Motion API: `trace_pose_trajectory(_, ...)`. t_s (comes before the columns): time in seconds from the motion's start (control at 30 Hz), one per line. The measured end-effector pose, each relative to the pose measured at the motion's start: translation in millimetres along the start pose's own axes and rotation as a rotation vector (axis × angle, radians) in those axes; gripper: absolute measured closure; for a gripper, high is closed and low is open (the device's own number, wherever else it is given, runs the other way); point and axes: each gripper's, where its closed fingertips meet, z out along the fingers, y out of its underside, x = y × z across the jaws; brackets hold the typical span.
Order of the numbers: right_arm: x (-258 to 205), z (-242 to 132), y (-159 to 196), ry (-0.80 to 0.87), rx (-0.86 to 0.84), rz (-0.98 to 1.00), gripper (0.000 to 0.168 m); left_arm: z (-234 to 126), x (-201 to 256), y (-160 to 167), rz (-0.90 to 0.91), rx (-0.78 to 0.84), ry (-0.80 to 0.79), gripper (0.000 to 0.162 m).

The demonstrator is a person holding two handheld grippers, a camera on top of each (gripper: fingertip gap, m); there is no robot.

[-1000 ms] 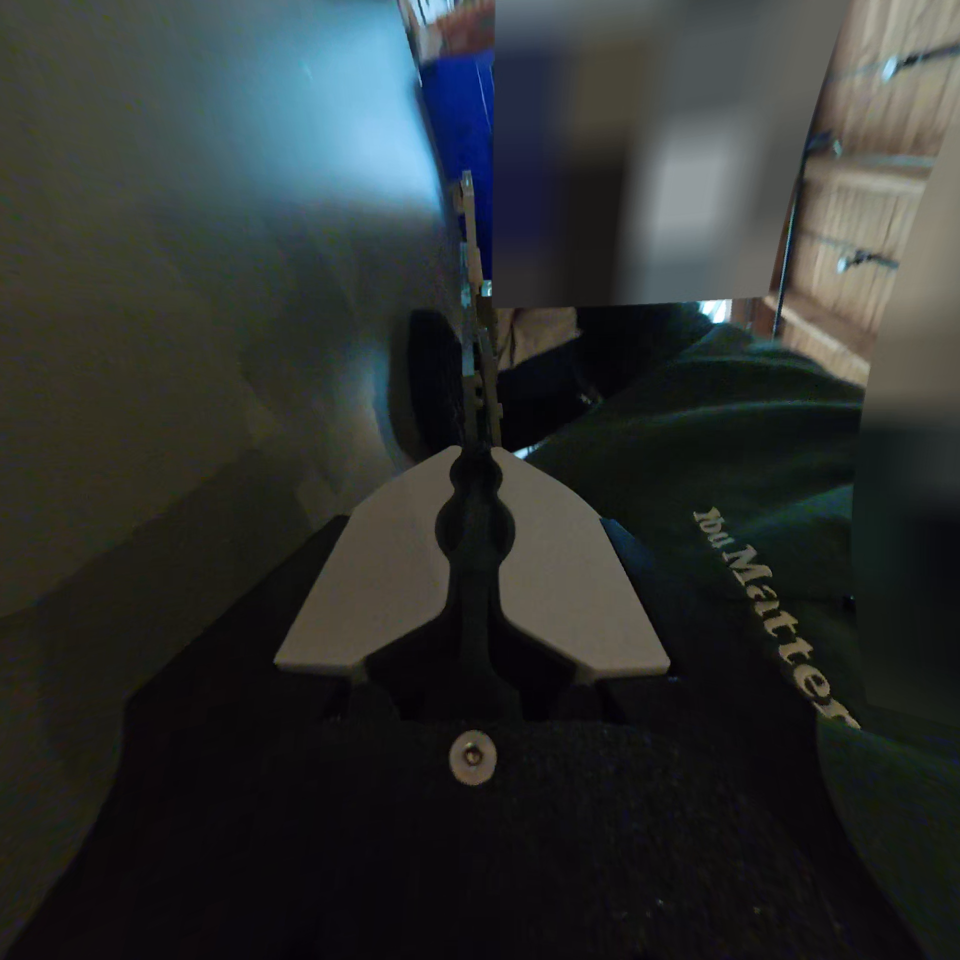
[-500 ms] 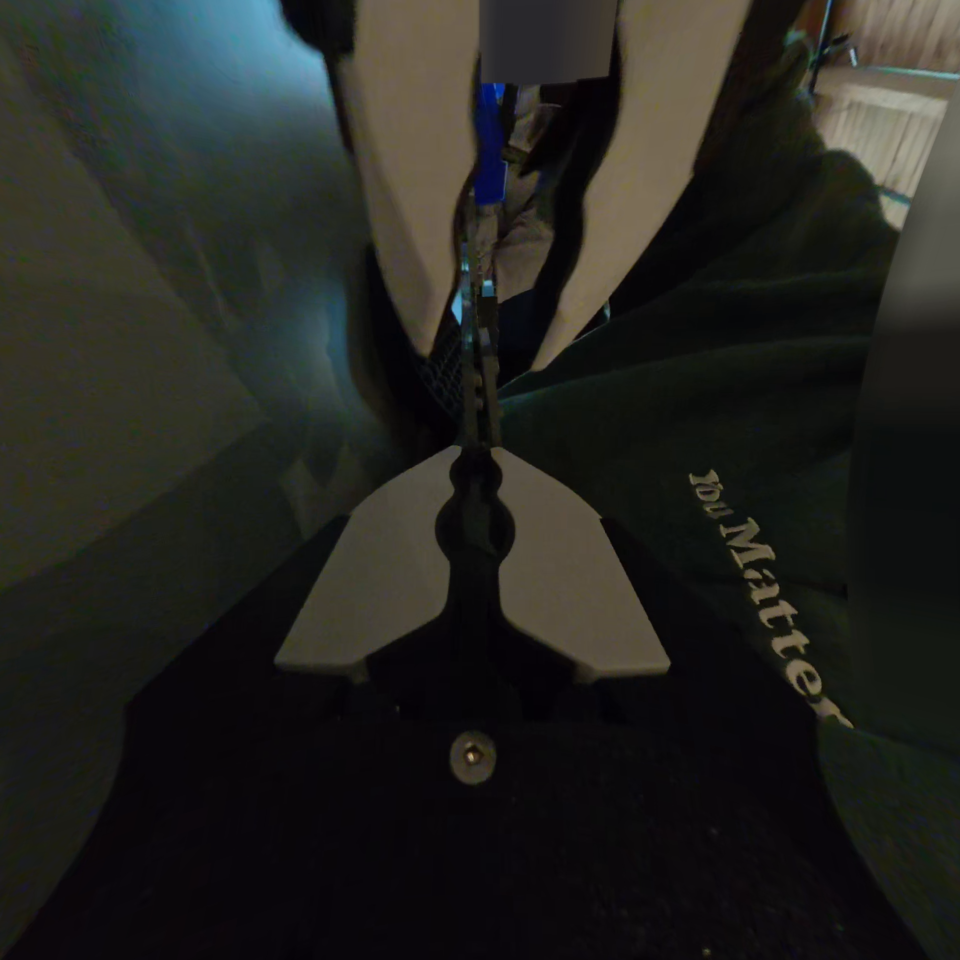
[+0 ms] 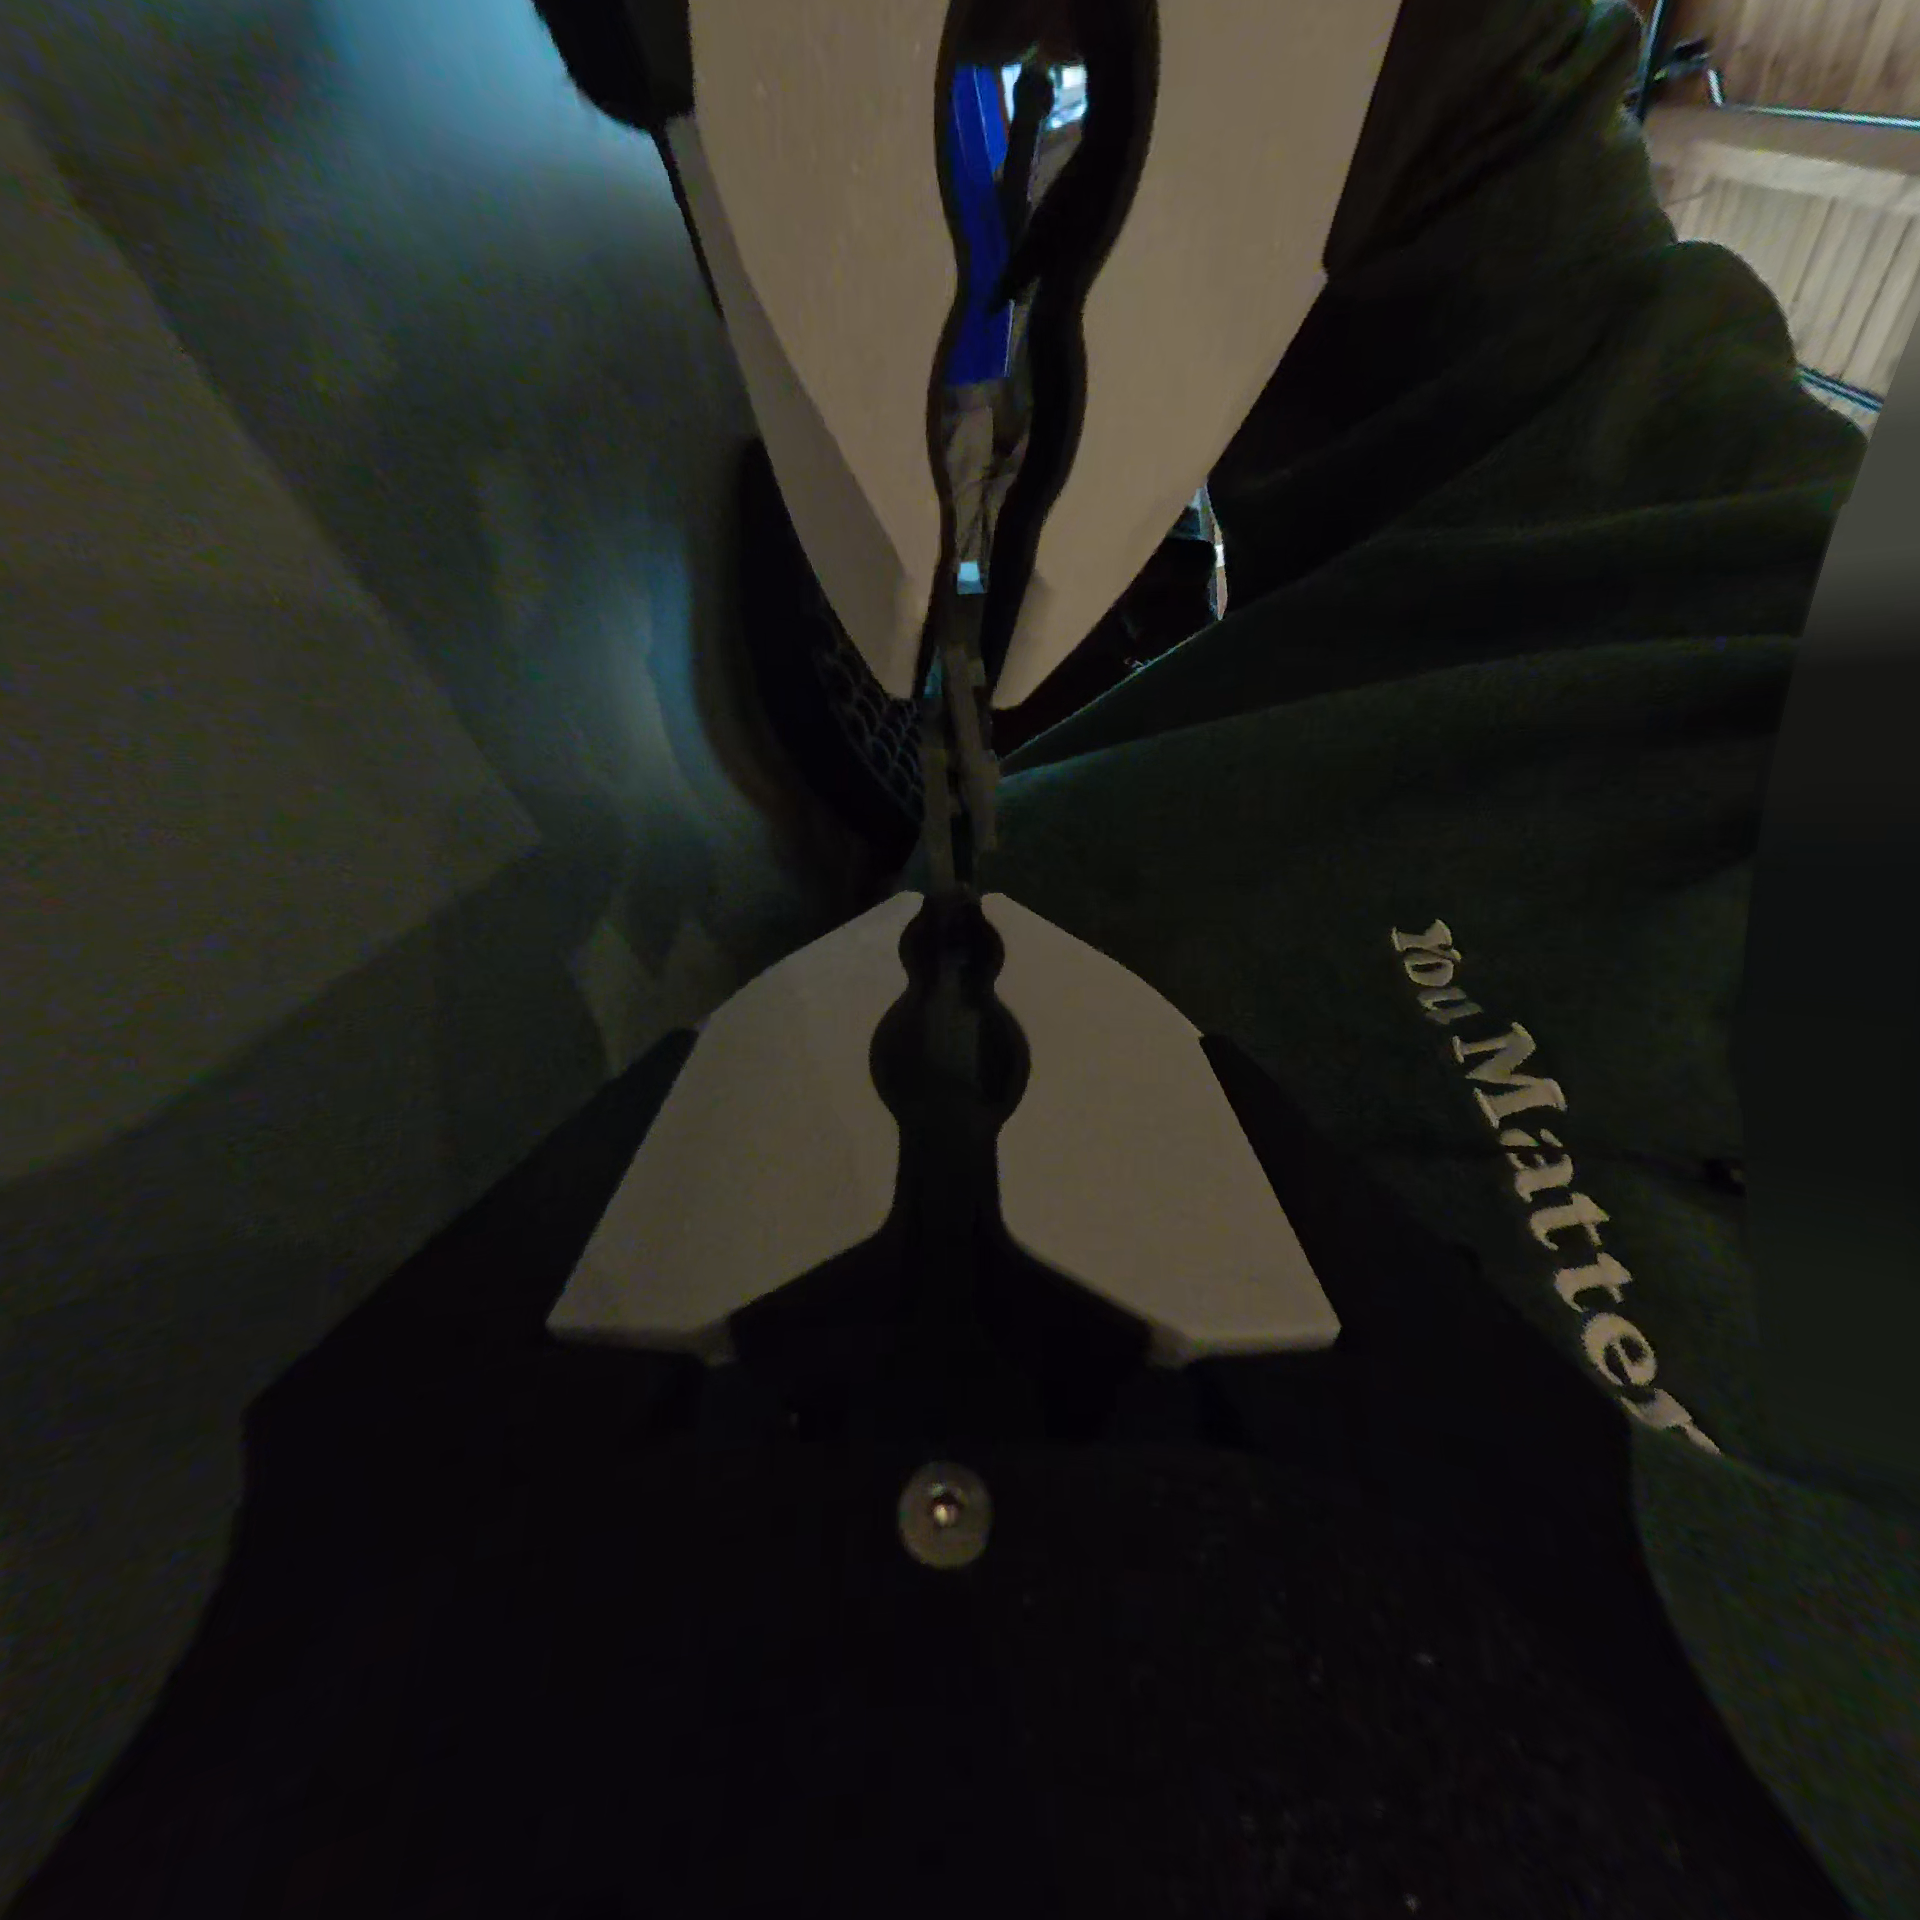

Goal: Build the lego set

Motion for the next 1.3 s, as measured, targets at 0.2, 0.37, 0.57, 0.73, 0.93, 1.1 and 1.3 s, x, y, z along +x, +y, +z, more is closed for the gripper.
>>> trace_pose_trajectory(0.2,0,1,-1,0.039,-0.008,-0.011,0.160,-1,1,0,0.000,0.003,0.007,0.157)
trace_pose_trajectory(0.37,0,-1,-3,0.060,0.005,-0.007,0.160,-1,2,0,0.004,0.000,0.010,0.157)
trace_pose_trajectory(0.57,0,-3,-5,0.076,0.032,0.004,0.160,-1,2,-2,0.003,0.009,0.012,0.157)
trace_pose_trajectory(0.73,2,-4,-7,0.092,0.072,0.027,0.161,-3,1,-3,0.002,0.023,0.005,0.157)
trace_pose_trajectory(0.93,4,-6,-11,0.109,0.137,0.041,0.161,-5,1,-7,-0.005,0.049,-0.001,0.157)
trace_pose_trajectory(1.1,6,-8,-15,0.130,0.180,0.023,0.160,-8,0,-10,-0.014,0.076,-0.007,0.157)
trace_pose_trajectory(1.3,6,-10,-16,0.132,0.175,-0.006,0.158,-10,2,-10,-0.017,0.085,0.002,0.157)
